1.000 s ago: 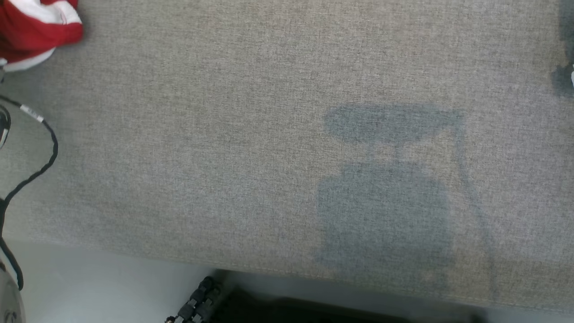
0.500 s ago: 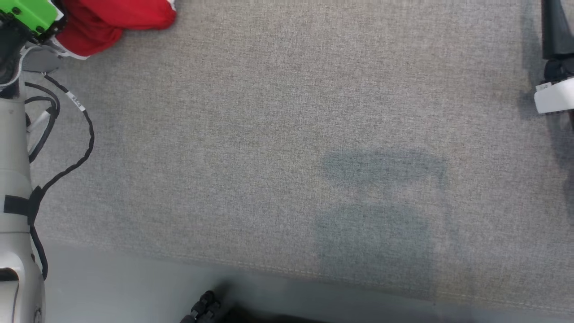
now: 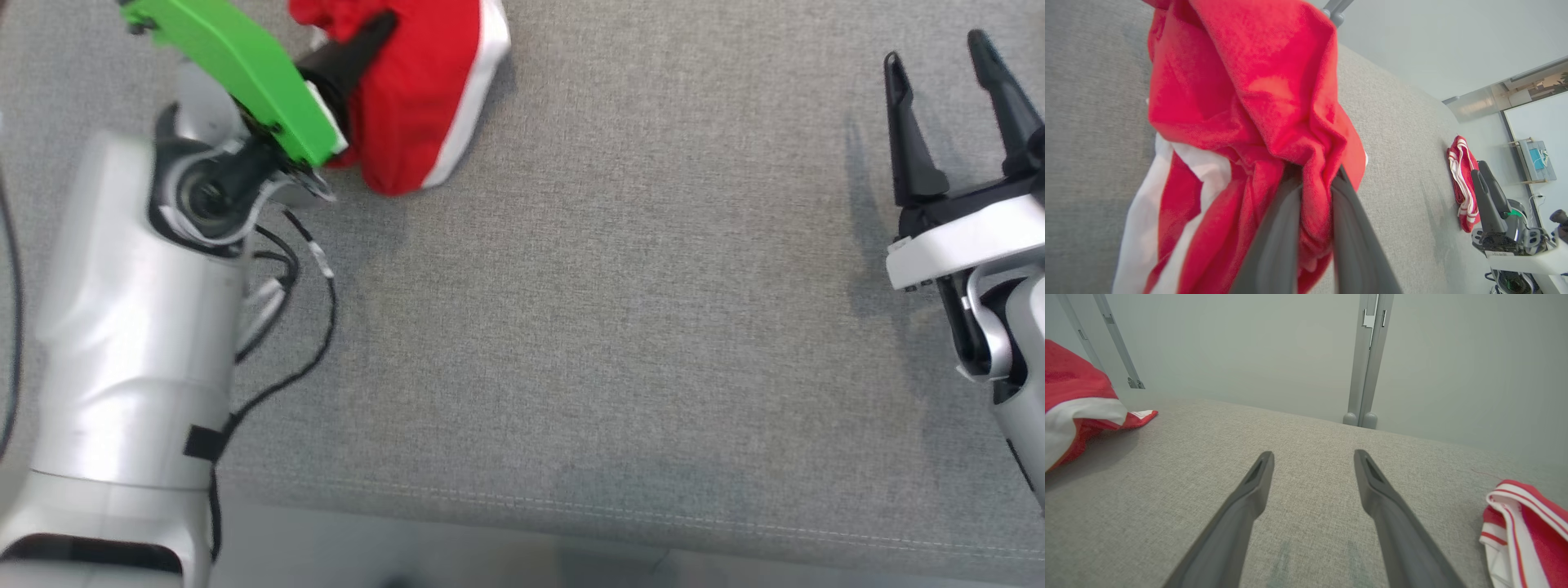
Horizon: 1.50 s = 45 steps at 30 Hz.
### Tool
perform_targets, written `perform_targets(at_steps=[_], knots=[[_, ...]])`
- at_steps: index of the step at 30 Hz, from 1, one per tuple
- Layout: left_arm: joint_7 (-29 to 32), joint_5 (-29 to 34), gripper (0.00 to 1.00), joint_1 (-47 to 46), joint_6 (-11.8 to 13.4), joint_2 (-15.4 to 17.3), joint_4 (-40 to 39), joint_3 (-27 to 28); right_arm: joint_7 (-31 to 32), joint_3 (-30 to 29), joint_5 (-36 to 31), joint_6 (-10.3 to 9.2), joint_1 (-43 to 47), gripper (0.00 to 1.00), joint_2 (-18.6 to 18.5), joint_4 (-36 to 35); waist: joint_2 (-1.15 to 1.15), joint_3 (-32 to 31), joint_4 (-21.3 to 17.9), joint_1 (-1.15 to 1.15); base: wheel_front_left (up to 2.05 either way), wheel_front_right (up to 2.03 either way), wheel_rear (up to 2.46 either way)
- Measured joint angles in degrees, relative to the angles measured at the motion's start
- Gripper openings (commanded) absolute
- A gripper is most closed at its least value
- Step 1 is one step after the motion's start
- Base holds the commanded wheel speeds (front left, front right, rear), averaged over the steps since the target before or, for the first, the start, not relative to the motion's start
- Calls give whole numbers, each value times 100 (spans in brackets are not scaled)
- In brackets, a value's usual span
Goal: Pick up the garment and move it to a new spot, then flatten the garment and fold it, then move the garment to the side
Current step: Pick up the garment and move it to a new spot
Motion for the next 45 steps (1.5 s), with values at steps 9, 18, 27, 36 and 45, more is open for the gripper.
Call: perform_targets(at_steps=[9, 18, 27, 36, 45], knots=[[202, -130, 0, 973, -52, -594, -946, -1355, -63, 160, 205, 2, 480, 100, 390, 360, 0, -715, -294, 0, 0, 0, 0], [635, -1584, 0, 1514, -52, -445, -2030, -1842, -113, 215, 310, 45, 662, 100, 610, 521, 0, -1182, -710, 0, 0, 0, 0], [740, -2265, 0, 1709, -48, -367, -2854, -2676, -156, 209, 402, 66, 914, 100, 749, 638, 0, -1486, -1170, -1, 0, 0, 0], [424, -710, 0, 1701, 458, -70, -1841, -2635, -163, 142, 402, 71, 918, 100, 738, 627, 0, -1558, -1545, -1, 0, 0, 0], [213, 103, 0, 1402, 505, 135, -1065, -2881, -164, 242, 399, 174, 918, 100, 803, 628, 0, -1453, -1884, 0, 0, 0, 0]])
